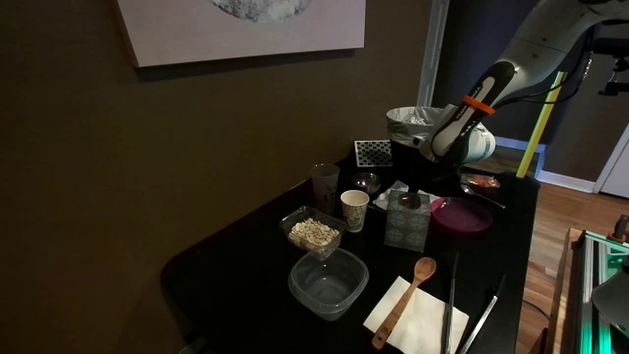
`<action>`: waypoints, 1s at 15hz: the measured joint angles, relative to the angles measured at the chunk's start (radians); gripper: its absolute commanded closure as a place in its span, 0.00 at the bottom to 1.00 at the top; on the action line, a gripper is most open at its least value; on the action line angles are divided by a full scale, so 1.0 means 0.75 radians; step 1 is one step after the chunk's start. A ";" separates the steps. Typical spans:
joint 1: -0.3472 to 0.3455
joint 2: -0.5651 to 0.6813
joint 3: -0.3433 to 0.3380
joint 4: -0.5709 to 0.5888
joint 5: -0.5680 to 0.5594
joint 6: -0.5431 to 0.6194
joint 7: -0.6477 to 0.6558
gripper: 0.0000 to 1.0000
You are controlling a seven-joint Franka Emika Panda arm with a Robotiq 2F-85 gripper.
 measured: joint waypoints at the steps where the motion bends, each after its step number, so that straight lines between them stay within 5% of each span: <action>1: 0.007 0.006 -0.010 0.005 0.000 0.000 0.000 0.00; 6: 0.056 0.037 -0.078 0.021 -0.026 0.026 0.000 0.00; 15: 0.262 0.122 -0.311 0.027 -0.080 0.335 0.125 0.00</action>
